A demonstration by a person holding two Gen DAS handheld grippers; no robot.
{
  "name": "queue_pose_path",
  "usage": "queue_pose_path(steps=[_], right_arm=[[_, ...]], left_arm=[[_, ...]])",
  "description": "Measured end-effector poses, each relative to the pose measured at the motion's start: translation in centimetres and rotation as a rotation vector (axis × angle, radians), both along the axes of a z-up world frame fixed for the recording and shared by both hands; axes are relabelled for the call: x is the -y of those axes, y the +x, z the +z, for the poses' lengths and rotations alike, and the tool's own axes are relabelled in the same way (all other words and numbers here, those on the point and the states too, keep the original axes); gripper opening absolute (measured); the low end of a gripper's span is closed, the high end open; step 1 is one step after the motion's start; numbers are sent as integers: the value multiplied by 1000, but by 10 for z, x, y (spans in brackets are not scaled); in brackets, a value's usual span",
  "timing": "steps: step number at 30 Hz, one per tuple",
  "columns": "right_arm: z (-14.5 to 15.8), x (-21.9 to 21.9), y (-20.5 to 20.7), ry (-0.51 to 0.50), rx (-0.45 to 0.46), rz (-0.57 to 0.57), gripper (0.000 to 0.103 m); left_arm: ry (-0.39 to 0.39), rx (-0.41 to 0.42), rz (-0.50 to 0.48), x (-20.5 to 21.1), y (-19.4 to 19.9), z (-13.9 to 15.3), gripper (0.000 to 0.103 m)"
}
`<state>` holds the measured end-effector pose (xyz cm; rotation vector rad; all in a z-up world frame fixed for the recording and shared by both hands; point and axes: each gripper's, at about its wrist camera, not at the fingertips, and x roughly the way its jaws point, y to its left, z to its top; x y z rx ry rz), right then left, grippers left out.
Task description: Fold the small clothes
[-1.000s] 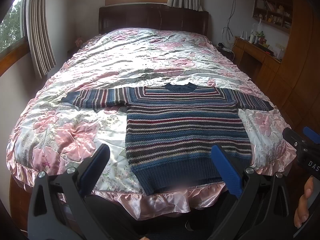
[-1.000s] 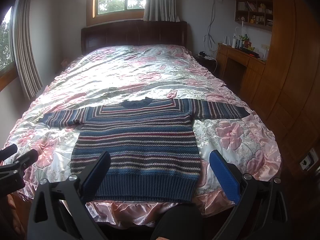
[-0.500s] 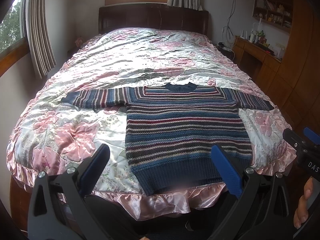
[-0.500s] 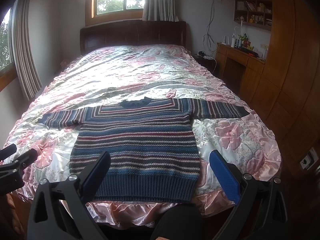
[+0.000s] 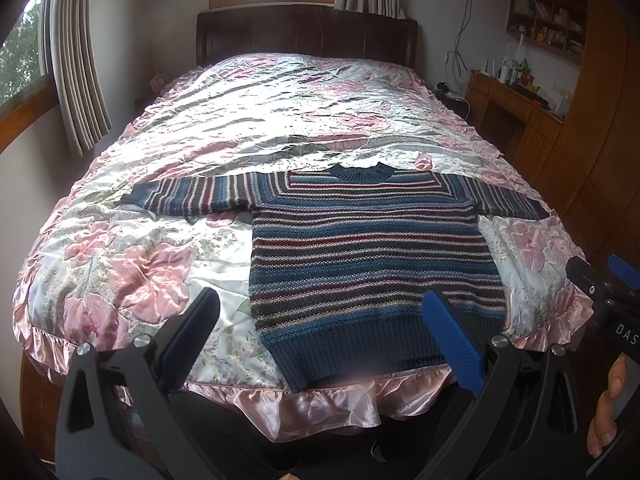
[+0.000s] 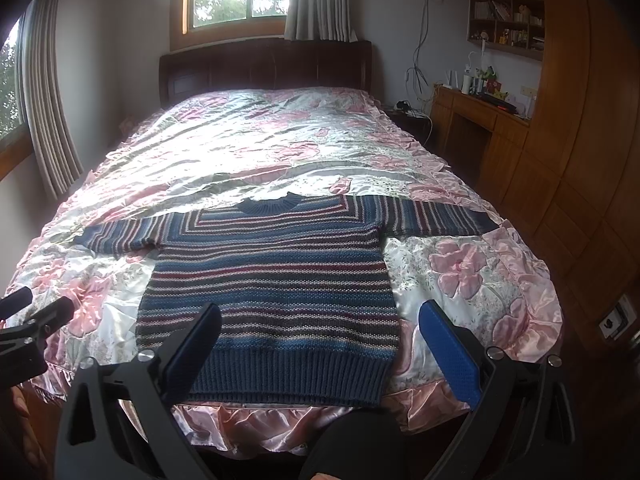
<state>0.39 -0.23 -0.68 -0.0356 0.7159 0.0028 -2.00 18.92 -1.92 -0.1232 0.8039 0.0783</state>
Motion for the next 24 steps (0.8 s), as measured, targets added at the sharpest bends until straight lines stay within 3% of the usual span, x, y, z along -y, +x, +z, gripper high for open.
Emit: queue_pose_path(steps=[9, 11, 14, 16, 18, 20, 22, 24], right_arm=[[-10, 4, 16, -11, -23, -1, 99], [-12, 5, 22, -11, -25, 6, 99], [-15, 13, 30, 8, 38, 37, 99], [-18, 24, 37, 57, 95, 90, 99], [-26, 39, 55, 83, 75, 86, 99], [-37, 56, 79, 77, 30, 74, 99], [-51, 84, 107, 108, -16, 37, 92], [-65, 119, 134, 149, -66, -4, 71]], left_arm=[[10, -2, -10, 0, 13, -7, 100], [-40, 4, -66, 0, 20, -12, 100], [-172, 128, -212, -1, 27, -18, 100], [-169, 185, -249, 4, 33, -17, 100], [-130, 234, -254, 12, 43, -13, 100], [-159, 199, -292, 20, 62, -16, 100], [-227, 114, -290, 24, 88, -23, 100], [-260, 49, -282, 29, 111, -33, 100]])
